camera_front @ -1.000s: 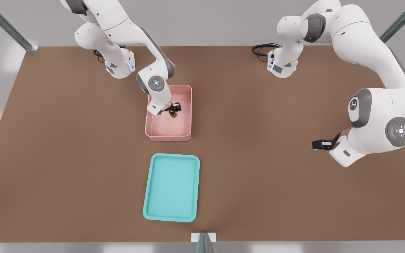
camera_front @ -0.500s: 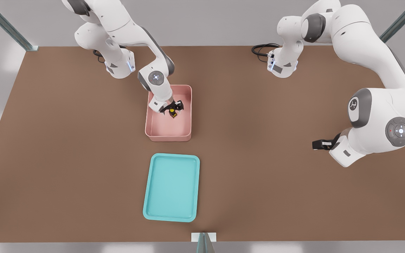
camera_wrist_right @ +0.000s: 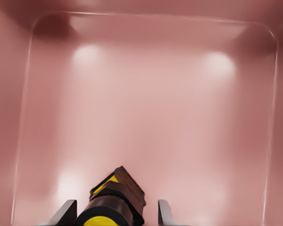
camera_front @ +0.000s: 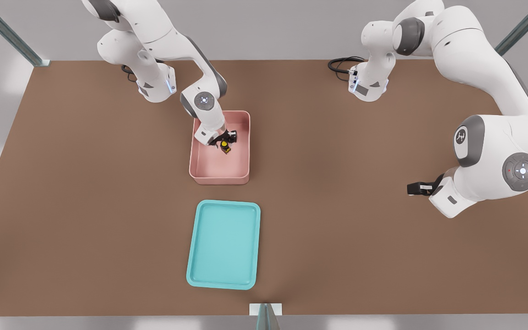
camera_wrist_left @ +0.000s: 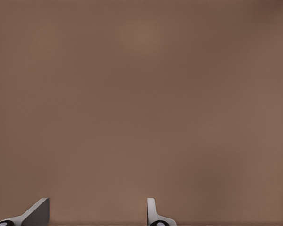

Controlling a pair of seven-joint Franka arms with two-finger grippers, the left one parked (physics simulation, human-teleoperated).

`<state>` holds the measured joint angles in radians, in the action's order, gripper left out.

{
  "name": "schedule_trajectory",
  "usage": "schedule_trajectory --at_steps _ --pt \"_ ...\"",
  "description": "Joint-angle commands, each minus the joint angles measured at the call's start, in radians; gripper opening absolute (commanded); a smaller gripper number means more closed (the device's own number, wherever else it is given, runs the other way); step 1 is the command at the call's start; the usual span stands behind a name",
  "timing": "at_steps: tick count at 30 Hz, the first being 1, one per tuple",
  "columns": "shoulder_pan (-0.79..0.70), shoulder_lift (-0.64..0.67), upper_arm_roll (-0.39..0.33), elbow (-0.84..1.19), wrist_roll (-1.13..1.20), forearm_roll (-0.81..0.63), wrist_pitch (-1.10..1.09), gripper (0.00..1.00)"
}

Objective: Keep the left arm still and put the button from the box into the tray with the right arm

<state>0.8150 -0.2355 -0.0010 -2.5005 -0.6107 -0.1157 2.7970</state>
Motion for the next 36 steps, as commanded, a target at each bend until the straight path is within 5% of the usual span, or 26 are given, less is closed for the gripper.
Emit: schedule_trajectory --at_steps 1,5,9,14,16,29,30,31,34,36 --pt "0.0 -0.001 -0.001 0.0 0.014 -0.001 0.003 0.63" --pt "-0.007 -0.001 -0.014 0.008 0.008 0.001 -0.002 0.52" --pt "-0.008 0.008 -0.02 0.023 0.005 -0.021 -0.031 0.52" --pt "-0.019 0.051 -0.065 0.336 0.048 -0.029 -0.499 0.52" --pt "-0.028 0.025 -0.1 0.422 0.094 -0.029 -0.51 0.52" --pt "-0.244 -0.6 -0.12 1.152 0.411 -0.16 -0.445 0.52" --pt "-0.244 -0.625 -0.117 1.187 0.399 -0.18 -0.445 0.54" --pt "-0.246 -0.625 -0.117 1.201 0.368 -0.182 -0.459 1.0" --pt "-0.258 -0.611 -0.109 1.233 0.368 -0.216 -0.557 1.0" --pt "-0.273 -0.414 -0.099 1.218 0.393 -0.088 -0.876 1.0"
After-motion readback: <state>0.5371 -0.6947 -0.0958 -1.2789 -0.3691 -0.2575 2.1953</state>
